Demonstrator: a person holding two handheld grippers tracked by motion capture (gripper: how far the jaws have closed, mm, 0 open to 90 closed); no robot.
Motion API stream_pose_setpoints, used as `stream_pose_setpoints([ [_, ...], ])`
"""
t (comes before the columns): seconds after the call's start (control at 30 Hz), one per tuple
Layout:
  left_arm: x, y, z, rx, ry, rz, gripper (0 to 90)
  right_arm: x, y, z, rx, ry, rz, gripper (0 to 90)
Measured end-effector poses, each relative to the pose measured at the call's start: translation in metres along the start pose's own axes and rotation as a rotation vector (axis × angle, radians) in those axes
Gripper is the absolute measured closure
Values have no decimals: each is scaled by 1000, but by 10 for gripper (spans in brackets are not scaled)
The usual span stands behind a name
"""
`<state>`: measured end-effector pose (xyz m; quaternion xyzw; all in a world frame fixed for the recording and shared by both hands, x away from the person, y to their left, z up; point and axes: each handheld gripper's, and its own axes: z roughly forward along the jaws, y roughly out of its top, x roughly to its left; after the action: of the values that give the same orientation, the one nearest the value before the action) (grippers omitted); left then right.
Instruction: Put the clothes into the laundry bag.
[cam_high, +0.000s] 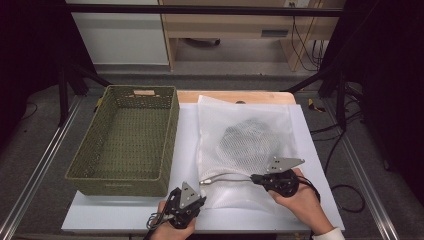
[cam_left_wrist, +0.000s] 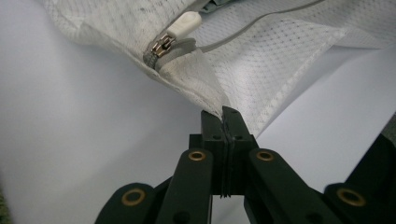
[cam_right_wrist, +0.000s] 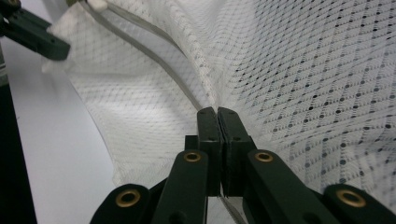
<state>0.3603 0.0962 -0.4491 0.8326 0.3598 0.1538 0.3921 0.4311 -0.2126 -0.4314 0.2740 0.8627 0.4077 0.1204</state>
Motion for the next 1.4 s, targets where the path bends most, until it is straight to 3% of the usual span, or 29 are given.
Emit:
stream_pose_setpoints([
  [0.27,-5,-6,-10,-7,-12,1,896,9,-12,1,39,16,-9,890],
  [0.5,-9,-21,-6,11,-34,-8,896,16,-19,0,58,21,-22,890],
  [0.87,-13,-26,-10,2,-65,-15,895,26,-26,-2,78,28,-36,889],
  [1.4,-4,-35,-9,6,-49,-27,888,26,-30,5,113,29,-38,888],
])
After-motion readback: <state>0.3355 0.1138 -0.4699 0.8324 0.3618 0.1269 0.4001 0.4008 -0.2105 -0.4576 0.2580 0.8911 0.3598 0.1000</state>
